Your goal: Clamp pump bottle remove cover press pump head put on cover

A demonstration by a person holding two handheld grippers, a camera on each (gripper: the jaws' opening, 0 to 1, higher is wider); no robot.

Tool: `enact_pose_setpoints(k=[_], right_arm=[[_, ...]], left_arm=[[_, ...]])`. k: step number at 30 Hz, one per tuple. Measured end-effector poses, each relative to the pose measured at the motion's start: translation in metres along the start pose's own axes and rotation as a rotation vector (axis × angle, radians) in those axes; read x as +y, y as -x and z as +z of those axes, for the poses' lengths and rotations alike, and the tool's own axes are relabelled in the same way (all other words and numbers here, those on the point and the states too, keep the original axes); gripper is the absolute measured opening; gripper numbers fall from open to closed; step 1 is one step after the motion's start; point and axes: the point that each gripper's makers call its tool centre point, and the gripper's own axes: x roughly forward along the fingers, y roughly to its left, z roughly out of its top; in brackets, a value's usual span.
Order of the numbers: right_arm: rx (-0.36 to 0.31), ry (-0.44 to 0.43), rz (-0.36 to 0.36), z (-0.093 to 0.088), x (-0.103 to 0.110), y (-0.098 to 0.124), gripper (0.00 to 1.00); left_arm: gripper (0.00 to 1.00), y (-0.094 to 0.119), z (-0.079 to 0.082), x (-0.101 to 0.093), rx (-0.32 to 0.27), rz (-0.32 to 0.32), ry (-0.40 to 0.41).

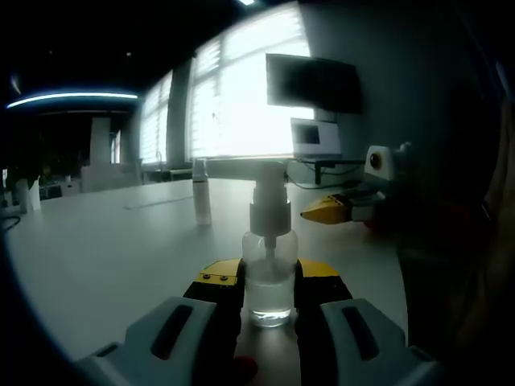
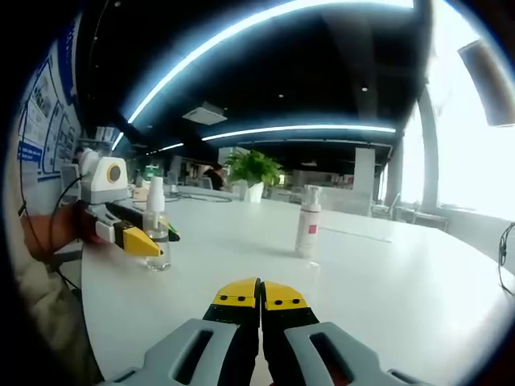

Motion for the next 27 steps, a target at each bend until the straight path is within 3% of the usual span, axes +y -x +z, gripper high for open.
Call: enact_pose_setpoints(k=[12, 27], right_arm=[[0.041, 0.033, -0.017, 0.006, 0.003, -0.005, 0.0], [0.088, 0.016, 0.011, 0.037, 0.012, 0.001, 0.0]], left_arm=[[0.16, 0.0, 0.0, -0.001, -0.001, 0.0, -0.009], [0.16, 0.001, 0.001, -0.001, -0.002, 0.0, -0.02]])
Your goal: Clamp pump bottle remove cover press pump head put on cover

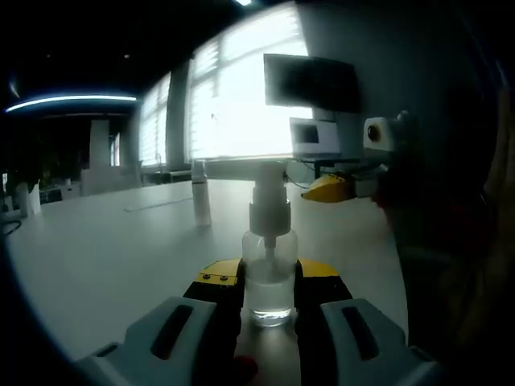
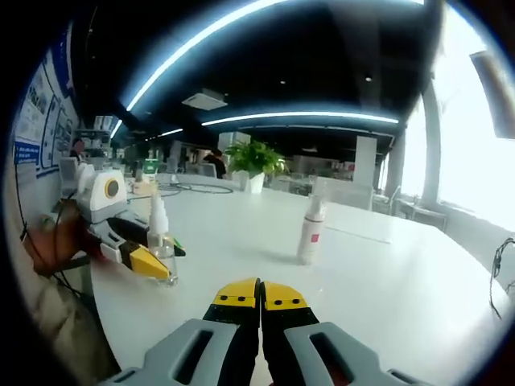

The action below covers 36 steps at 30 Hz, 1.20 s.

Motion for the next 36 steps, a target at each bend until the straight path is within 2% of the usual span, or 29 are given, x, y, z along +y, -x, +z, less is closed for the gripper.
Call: enact_pose_setpoints(k=[6, 11, 23, 28, 36], right_arm=[[0.019, 0.004, 0.029, 0.012, 0.007, -0.002, 0.0], [0.031, 0.045, 0.052, 0.021, 0.013, -0.004, 0.0], [0.085, 0.1, 0.078, 0.029, 0.016, -0.008, 0.0], [0.12, 0.172, 0.108, 0.037, 0.02, -0.01, 0.0], [0.148, 0.236, 0.136, 0.049, 0.023, -0.017, 0.0]], left_arm=[[0.16, 0.0, 0.0, -0.001, 0.001, -0.002, 0.002], [0.16, 0.0, 0.0, -0.003, 0.001, -0.003, 0.0], [0.16, -0.001, 0.0, -0.002, 0.002, -0.005, 0.002], [0.16, 0.0, 0.0, -0.002, 0.003, -0.009, 0.003], [0.16, -0.001, 0.0, -0.003, 0.004, -0.013, 0.005]])
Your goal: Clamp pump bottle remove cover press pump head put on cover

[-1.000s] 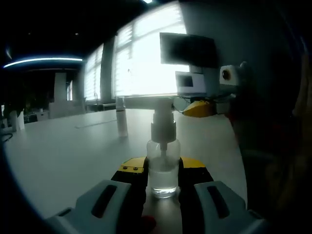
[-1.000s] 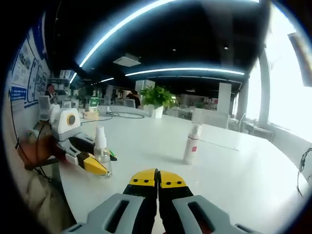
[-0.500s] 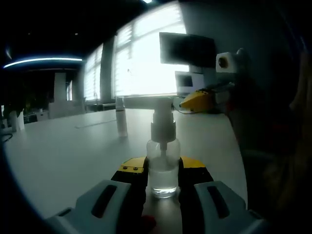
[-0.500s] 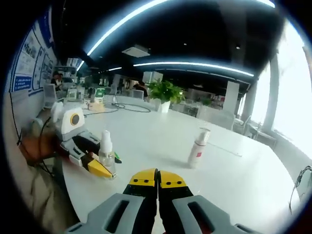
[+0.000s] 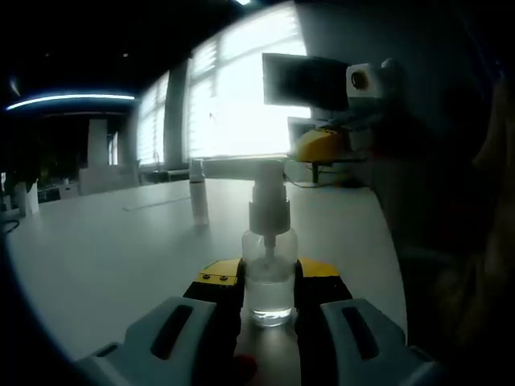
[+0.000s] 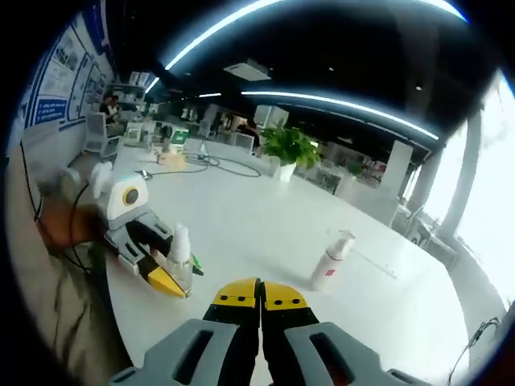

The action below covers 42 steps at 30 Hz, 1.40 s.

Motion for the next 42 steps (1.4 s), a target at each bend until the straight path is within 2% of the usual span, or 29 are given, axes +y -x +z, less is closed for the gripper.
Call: enact_pose_setpoints(k=[7, 19, 25, 28, 34, 42], right_arm=[[0.032, 0.053, 0.048, 0.007, 0.006, -0.002, 0.0], [0.064, 0.159, 0.09, 0.024, 0.01, -0.004, 0.0], [0.088, 0.237, 0.111, 0.041, 0.009, -0.001, 0.0], [0.117, 0.295, 0.127, 0.042, 0.008, 0.001, 0.0], [0.133, 0.304, 0.133, 0.048, 0.007, -0.002, 0.0], [0.163, 0.356, 0.159, 0.051, 0.014, -0.009, 0.0]], left_arm=[[0.16, 0.0, 0.0, -0.002, 0.002, -0.002, -0.001], [0.16, 0.0, 0.0, -0.001, 0.004, 0.001, -0.013], [0.16, 0.0, -0.001, 0.0, 0.009, 0.004, -0.021], [0.16, 0.0, -0.001, 0.0, 0.01, 0.004, -0.021], [0.16, 0.0, -0.002, -0.001, 0.013, 0.004, -0.02], [0.16, 0.0, -0.002, 0.0, 0.016, 0.004, -0.024]])
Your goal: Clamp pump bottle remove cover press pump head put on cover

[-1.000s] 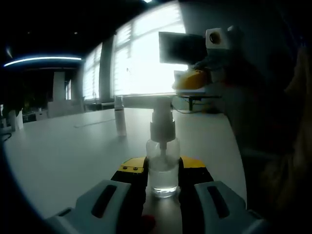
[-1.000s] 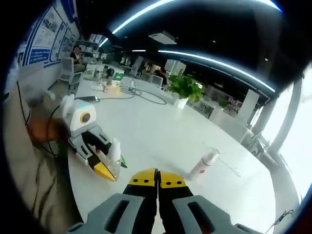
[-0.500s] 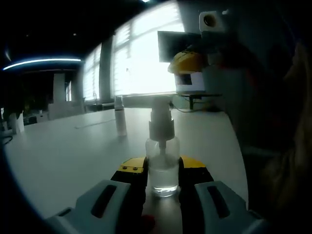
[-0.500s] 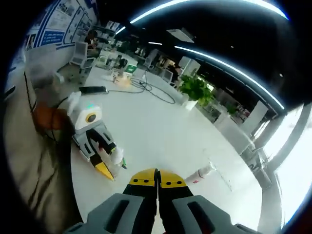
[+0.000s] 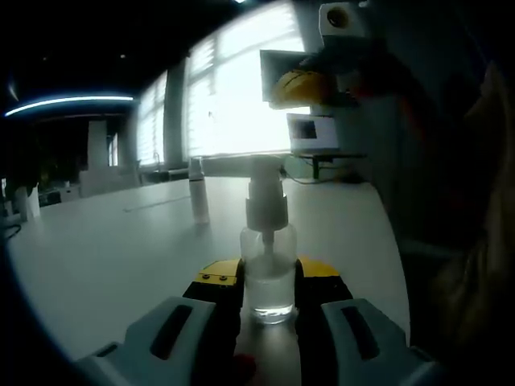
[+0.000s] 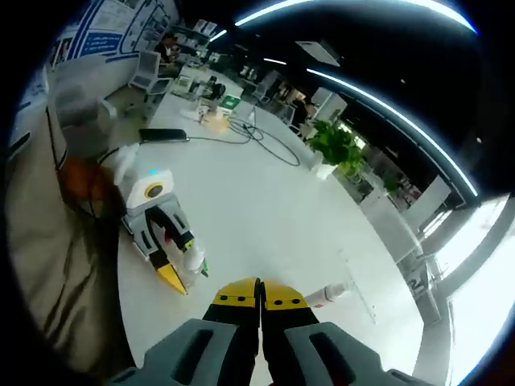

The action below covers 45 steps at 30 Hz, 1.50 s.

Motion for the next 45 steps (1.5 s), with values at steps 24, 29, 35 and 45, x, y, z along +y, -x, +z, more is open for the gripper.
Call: enact_pose_setpoints(k=[24, 29, 35, 45], right_arm=[[0.039, 0.086, 0.14, 0.025, 0.015, -0.003, 0.0], [0.054, 0.112, 0.178, 0.031, 0.019, -0.006, 0.0], [0.088, 0.152, 0.224, 0.035, 0.024, -0.011, 0.0], [0.12, 0.193, 0.284, 0.035, 0.035, -0.016, 0.0]], left_arm=[[0.16, -0.001, -0.001, -0.001, 0.005, -0.004, -0.007], [0.16, -0.001, -0.001, -0.002, 0.006, -0.006, -0.009], [0.16, -0.001, -0.001, -0.003, 0.006, -0.009, -0.007], [0.16, -0.001, -0.002, -0.002, 0.008, -0.01, -0.015]])
